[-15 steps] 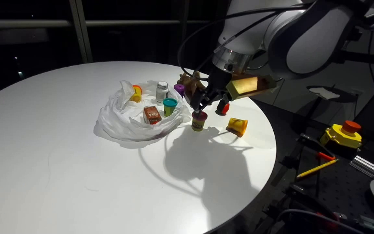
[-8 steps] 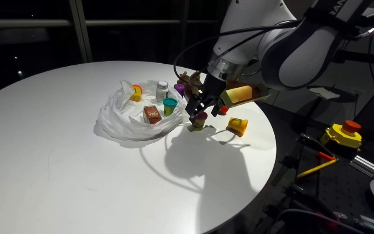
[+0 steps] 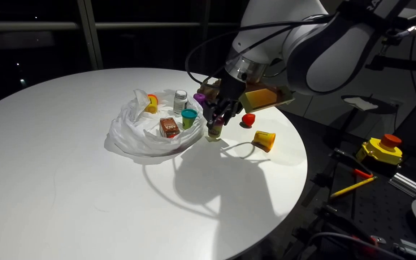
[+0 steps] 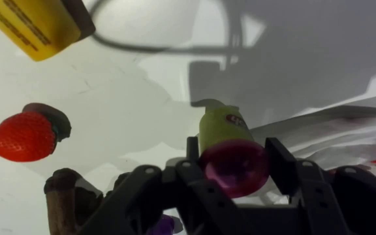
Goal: Pick the bottles and objects on the table and put them in the plastic bag
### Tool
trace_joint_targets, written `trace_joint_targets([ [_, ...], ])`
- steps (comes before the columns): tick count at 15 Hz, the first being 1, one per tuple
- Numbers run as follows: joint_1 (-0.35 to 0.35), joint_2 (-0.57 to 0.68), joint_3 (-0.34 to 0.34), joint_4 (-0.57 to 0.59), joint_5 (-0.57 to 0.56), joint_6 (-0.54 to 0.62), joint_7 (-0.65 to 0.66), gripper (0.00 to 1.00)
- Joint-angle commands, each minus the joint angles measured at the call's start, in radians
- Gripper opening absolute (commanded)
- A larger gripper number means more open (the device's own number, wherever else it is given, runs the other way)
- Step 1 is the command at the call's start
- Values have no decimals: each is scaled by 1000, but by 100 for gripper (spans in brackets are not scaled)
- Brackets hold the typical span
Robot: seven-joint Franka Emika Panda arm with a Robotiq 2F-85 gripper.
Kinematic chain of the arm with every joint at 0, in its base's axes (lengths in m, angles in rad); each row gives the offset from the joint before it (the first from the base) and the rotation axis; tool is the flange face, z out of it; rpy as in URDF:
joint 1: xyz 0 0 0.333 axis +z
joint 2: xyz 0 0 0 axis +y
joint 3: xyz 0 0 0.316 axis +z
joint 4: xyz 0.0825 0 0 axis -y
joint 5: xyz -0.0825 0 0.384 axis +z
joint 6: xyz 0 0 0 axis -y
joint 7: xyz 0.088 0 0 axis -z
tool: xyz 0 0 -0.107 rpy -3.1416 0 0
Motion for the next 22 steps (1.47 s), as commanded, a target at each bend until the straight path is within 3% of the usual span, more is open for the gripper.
trace_joint_targets([
  [1,90,-63,-93,16,-43,-30,25,23],
  [2,137,-84,-132,28,-58,-34,38,23],
  [4,181,-115,-149,57,-53,-57,42,23],
  [6,192,-118,-126,102,-20,-78,38,23],
  [11,150,10,-92,234,46,-41,26,23],
  [18,10,177,22,384,162,-67,5,23],
  [22,-4,242,44,459,276,-81,-63,23],
])
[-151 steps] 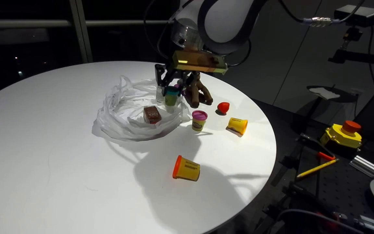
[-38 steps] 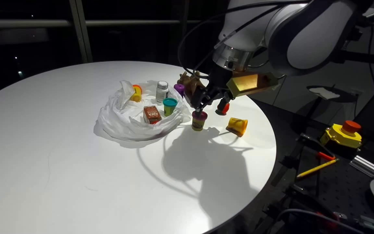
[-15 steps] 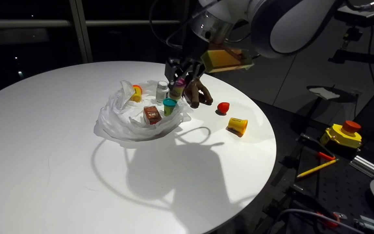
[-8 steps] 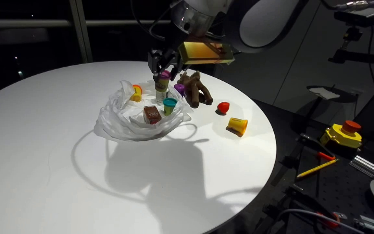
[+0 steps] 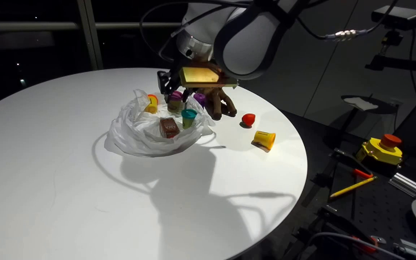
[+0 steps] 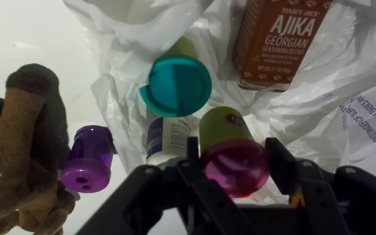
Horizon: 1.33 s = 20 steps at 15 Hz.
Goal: Pick the bottles and objects on the table and put them in the plastic bag
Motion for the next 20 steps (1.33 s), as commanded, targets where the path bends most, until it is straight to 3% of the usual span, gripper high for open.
trace_joint_targets([
  [1,-19,64,29,96,103,-22,-74,23],
  [7,-7,137,13,161,180,-48,-126,23],
  [8,-3,140,9,166,187,-54,-130,73],
  [9,-3,136,10,169,194,-61,-133,75],
  [12,-3,97,15,157,208,-64,-140,99],
  [16,39,-59,-16,46,205,-86,-122,100],
  [20,177,-242,-205,-87,72,-149,-5,100],
])
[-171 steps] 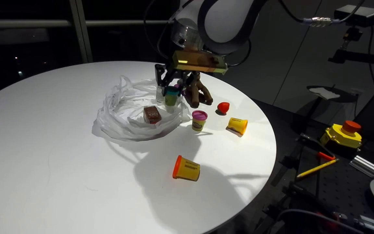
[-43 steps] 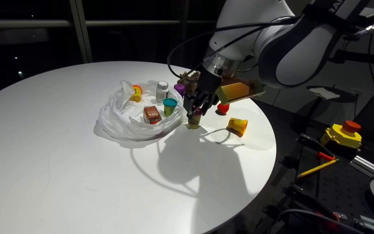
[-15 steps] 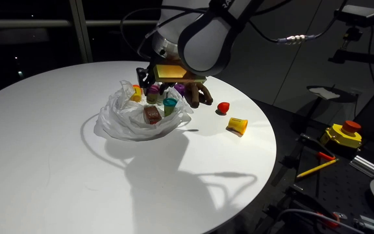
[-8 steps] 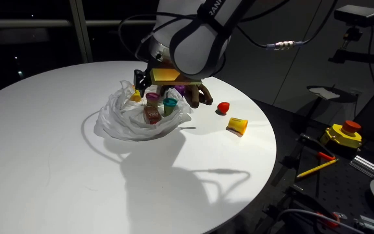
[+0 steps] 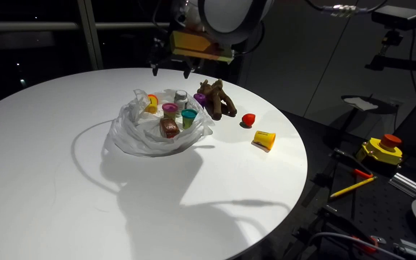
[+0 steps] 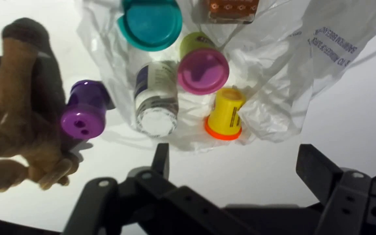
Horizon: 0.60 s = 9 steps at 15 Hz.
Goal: Pick the bottles and objects on the table and put them in the plastic bag
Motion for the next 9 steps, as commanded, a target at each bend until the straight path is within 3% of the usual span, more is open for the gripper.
trace_joint_targets([
  [1,145,-217,-187,-169,-122,-83,95,100],
  [4,186,-388,-269,-286,-234,-185,95,100],
  [8,152,-607,-284,-477,-297,-307,-70,100],
  [9,-40,-635,-103,-518,-299,-321,-112,100],
])
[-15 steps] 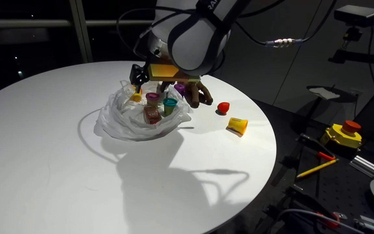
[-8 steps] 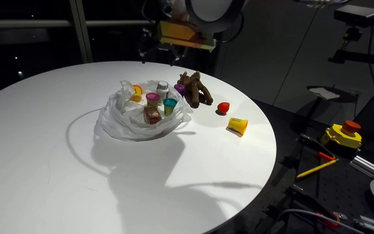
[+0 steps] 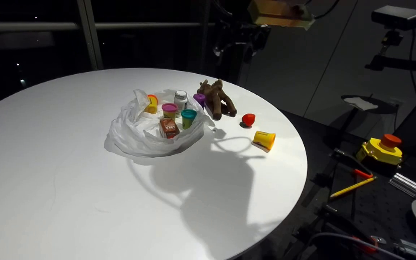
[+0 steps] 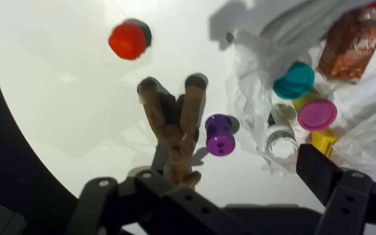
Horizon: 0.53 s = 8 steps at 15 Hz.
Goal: Pick the bottles and objects on the table and put them in the plastic bag
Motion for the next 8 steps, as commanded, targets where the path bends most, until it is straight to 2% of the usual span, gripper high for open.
trace_joint_targets([
  [1,-240,-185,210,-198,0,-51,-173,100],
  [3,-395,-188,342,-281,57,-24,-292,100],
  [4,-453,-186,387,-321,69,3,-336,100],
  [6,-548,-171,458,-392,71,78,-392,100],
  [7,-572,-79,487,-325,95,124,-428,100],
  [8,-608,-61,510,-349,74,190,-432,100],
])
